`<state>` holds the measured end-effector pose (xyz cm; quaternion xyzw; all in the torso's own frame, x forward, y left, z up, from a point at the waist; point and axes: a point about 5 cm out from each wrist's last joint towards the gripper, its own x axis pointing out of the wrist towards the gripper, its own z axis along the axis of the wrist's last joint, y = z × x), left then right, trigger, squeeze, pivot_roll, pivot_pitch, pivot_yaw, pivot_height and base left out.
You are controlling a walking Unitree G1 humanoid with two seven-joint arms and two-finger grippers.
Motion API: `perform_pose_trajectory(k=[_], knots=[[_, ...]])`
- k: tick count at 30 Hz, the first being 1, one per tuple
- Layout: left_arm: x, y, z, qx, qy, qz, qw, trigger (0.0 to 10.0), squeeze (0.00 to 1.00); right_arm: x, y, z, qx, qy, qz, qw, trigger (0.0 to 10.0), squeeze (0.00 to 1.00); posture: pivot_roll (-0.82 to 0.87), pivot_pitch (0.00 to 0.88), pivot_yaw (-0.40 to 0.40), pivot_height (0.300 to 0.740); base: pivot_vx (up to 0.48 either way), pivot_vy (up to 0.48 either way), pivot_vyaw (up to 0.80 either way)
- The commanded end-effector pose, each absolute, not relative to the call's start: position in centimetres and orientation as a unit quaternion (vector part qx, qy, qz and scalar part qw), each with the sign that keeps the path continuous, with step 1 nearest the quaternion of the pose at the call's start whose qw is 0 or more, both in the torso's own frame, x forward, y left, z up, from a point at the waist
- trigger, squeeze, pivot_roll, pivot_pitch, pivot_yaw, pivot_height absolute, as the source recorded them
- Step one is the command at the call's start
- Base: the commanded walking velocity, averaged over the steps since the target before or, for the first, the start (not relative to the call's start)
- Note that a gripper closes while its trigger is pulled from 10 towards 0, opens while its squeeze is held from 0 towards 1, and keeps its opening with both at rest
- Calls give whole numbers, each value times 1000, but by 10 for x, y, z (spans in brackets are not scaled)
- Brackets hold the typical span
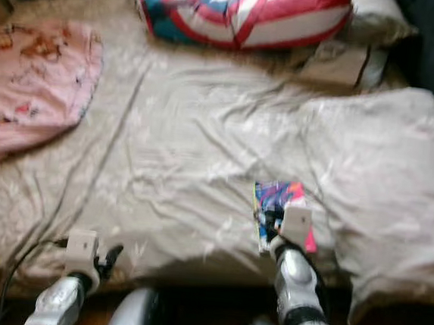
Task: Clean up the room
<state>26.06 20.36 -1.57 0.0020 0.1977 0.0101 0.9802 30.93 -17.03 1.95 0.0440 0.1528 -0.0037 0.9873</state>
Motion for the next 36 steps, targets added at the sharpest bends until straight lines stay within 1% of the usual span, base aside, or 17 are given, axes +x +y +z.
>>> perform_pose_trajectory(k=[1, 6, 9, 10, 13, 15, 17, 19, 21, 25, 31, 33, 36], knots=[[255, 206, -23, -1, 222, 16, 975, 10000, 0, 296, -165, 4, 45, 183, 8, 982, 10000, 0, -56, 91, 54, 740, 0, 0, 0], [258, 200, -23, -3, 231, 10, 973, 10000, 0, 284, -168, -10, 51, 219, -7, 974, 10000, 0, -61, 50, 45, 740, 0, 0, 0], [253, 201, -31, -5, 265, 16, 964, 10000, 0, 263, -173, -31, 58, 279, -29, 958, 10000, 0, -80, 2, 40, 740, 0, 0, 0], [253, 201, -31, -5, 265, 16, 964, 10000, 0, 263, -173, -31, 58, 279, -29, 958, 10000, 0, -80, 2, 40, 740, 0, 0, 0], [244, 206, -37, 0, 288, 27, 957, 10000, 0, 244, -172, -46, 43, 320, -18, 946, 10000, 0, -88, 0, 33, 740, 0, 0, 0], [241, 209, -40, 0, 296, 34, 954, 10000, 0, 235, -176, -53, 40, 342, -30, 939, 10000, 0, -86, 0, 28, 740, 0, 0, 0], [237, 211, -43, 7, 311, 42, 949, 10000, 0, 221, -184, -61, 72, 364, -64, 927, 10000, 0, -85, 0, 22, 740, 0, 0, 0], [233, 211, -46, 6, 321, 45, 946, 10000, 0, 209, -189, -69, 85, 383, -82, 916, 10000, 0, -87, 0, 22, 740, 0, 0, 0], [228, 209, -51, 6, 335, 39, 941, 10000, 0, 186, -194, -80, 81, 419, -100, 899, 10000, 0, -90, 0, 26, 740, 0, 0, 0], [221, 206, -57, 15, 360, 32, 932, 10000, 0, 166, -193, -90, 84, 444, -105, 886, 10000, 0, -96, 0, 33, 740, 0, 0, 0], [219, 206, -58, 18, 358, 36, 933, 10000, 0, 160, -185, -93, 79, 456, -83, 883, 10000, 0, -99, 0, 41, 740, 0, 0, 0], [216, 206, -60, 17, 364, 38, 931, 10000, 0, 161, -183, -93, 80, 456, -81, 883, 10000, 0, -93, 0, 40, 740, 0, 0, 0], [211, 207, -63, 19, 379, 37, 924, 10000, 0, 166, -180, -92, 61, 456, -67, 885, 10000, 0, -98, 0, 41, 740, 0, 0, 0]])
